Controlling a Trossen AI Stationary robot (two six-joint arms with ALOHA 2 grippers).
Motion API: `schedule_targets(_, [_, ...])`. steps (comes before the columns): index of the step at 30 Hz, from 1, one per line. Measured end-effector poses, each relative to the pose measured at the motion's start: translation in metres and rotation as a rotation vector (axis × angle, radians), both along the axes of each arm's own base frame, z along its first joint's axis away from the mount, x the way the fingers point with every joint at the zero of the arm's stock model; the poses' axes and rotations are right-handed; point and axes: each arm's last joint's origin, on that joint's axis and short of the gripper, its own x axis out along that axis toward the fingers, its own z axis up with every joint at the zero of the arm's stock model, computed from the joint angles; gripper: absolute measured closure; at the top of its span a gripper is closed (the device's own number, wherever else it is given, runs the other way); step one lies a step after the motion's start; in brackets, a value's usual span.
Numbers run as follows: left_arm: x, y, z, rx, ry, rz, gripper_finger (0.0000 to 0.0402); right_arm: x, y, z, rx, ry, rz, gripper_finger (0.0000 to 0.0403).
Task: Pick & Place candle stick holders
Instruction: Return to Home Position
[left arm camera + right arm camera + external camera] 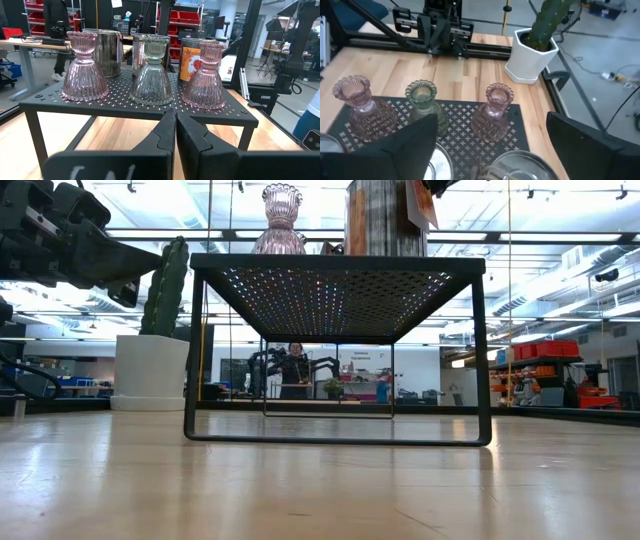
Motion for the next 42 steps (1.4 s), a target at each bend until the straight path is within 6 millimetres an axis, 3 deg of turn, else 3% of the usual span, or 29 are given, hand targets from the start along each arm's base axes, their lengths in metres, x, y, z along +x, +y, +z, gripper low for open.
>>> schedule_targets(11, [0.0, 0.0, 0.0, 0.0, 0.0, 0.0, 0.0383, -0.001, -0.003, 0.0, 0.184, -0.012, -0.091, 0.013])
schedule_targets(19, [0.0, 0.0, 0.0, 0.0, 0.0, 0.0, 0.0383, -0.005, 0.005, 0.001, 0.167, -0.05, -0.059, 0.0185])
schedule_targets(31, [0.0, 0.0, 0.0, 0.0, 0.0, 0.0, 0.0383, -0.07, 0.055, -0.027, 0.158, -0.182, 0.099, 0.0274])
schedule_targets(42, [0.0, 0.0, 0.0, 0.0, 0.0, 0.0, 0.0383, -0.125, 0.063, -0.076, 0.176, -0.238, 0.111, 0.036])
